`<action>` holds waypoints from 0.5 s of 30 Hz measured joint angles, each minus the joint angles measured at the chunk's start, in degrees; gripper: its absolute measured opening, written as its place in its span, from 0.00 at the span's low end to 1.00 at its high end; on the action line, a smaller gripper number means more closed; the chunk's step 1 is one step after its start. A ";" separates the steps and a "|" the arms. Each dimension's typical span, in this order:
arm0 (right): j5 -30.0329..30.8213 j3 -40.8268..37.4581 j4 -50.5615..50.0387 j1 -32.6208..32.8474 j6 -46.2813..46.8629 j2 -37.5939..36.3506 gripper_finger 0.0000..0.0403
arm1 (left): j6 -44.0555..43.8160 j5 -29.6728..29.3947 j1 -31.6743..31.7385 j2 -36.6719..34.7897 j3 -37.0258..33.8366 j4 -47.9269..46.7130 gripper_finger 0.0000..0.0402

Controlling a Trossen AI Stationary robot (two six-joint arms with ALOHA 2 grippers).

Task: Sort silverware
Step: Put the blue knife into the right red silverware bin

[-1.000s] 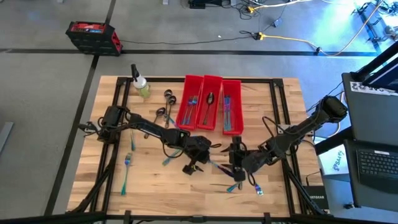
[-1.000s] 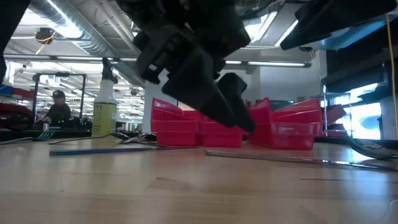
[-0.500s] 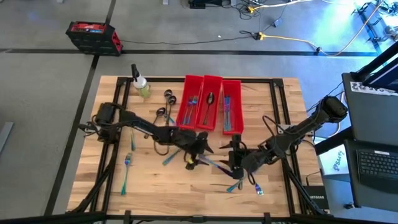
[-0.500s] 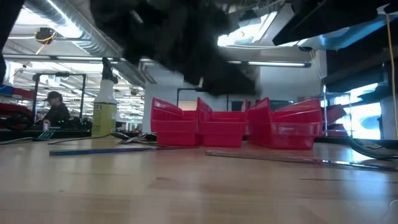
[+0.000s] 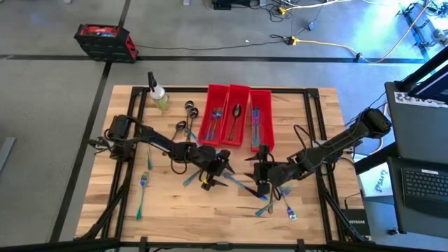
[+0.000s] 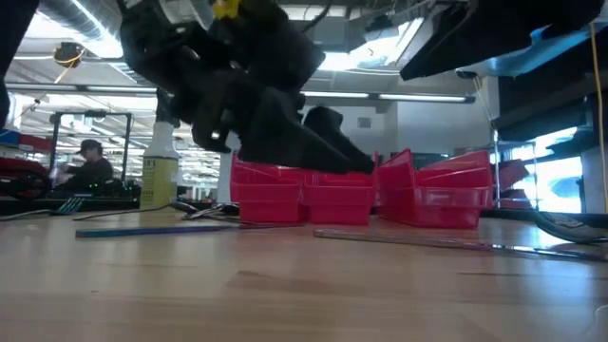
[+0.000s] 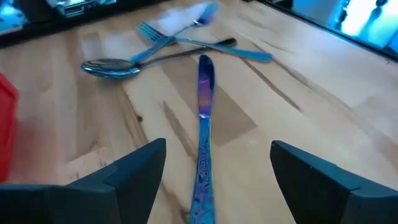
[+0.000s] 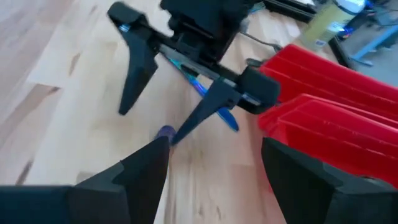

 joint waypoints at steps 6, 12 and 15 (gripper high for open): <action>6.57 0.01 0.47 0.09 0.56 0.02 0.60 | 1.59 5.10 -0.76 4.00 -0.06 2.18 0.69; 8.04 0.02 0.51 0.07 1.63 0.02 0.60 | 1.54 3.44 -0.49 4.98 0.02 8.21 0.69; 8.02 0.02 0.38 0.07 2.02 0.02 0.60 | -0.51 2.85 0.38 6.98 -0.02 12.24 0.69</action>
